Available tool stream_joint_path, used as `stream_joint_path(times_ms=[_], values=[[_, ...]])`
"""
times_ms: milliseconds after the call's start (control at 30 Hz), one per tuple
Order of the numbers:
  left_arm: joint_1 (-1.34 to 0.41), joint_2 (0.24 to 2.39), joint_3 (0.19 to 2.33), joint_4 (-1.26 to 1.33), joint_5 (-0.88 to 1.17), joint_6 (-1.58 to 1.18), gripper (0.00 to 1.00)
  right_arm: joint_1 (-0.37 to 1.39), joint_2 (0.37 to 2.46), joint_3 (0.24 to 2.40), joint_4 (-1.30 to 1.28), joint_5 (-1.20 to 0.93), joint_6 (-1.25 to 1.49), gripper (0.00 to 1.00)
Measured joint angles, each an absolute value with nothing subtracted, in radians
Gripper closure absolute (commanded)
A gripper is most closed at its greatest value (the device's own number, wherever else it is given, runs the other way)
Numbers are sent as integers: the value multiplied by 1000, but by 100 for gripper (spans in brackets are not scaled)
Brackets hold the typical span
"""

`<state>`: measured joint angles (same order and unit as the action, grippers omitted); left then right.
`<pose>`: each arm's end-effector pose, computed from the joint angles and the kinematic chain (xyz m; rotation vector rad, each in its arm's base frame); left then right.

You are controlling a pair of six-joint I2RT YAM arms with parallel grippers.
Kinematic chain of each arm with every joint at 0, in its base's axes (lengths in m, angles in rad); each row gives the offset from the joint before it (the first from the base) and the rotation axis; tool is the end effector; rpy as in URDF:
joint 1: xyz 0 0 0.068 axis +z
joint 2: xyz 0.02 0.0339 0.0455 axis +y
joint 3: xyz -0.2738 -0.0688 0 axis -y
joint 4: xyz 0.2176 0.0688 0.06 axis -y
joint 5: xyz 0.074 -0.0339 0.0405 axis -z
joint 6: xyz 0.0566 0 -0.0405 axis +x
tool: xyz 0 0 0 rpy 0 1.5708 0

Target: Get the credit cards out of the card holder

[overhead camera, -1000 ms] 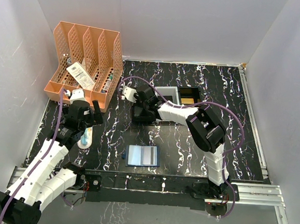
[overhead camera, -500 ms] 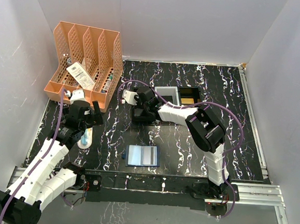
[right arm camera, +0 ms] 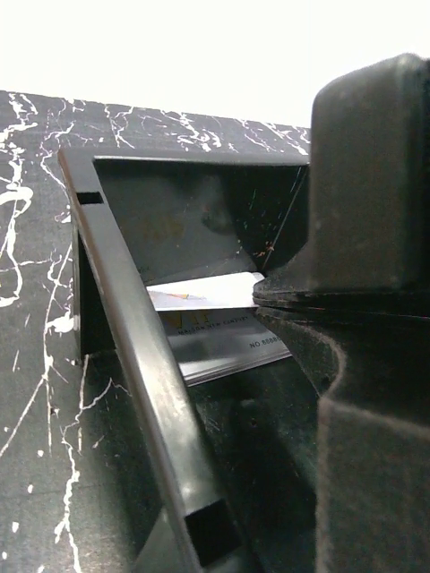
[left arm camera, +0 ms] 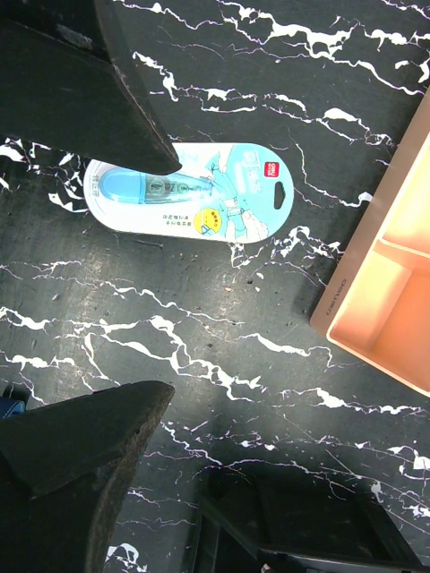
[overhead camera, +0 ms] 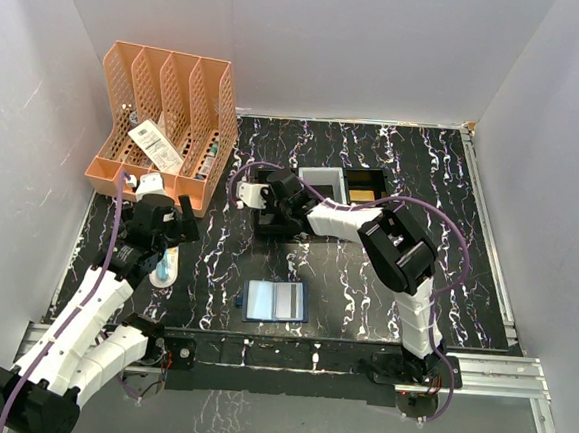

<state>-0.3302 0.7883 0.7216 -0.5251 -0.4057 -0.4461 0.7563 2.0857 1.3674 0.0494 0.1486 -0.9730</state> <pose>0.1516 -0.0284 0.2827 -0.3508 2.0797 -0.0236 0.3404 0.3097 0.1732 -1.6554 1.5182 -0.2837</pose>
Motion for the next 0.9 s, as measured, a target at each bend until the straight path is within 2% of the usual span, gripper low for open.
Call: stream_joint_path(times_ms=[267,333,567,600,667,700,900], values=[[-330,794,722,-524,-405,-446,1,715,2081,1341,94,82,-1006,100],[-330,800,722,-524,-405,-445,1,710,2080,1334,106,75,-1014,96],[-330,815,722,-524,-403,-445,1,701,2080,1329,106,46,-1018,91],[-330,815,722,-524,-403,-444,1,700,2080,1329,105,45,-1018,89],[-330,816,722,-524,-400,-442,1,698,2080,1329,105,42,-1011,75],[-330,817,722,-524,-399,-441,1,695,2080,1329,105,38,-998,72],[-330,833,722,-524,-392,-437,1,679,2080,1329,87,15,-954,71]])
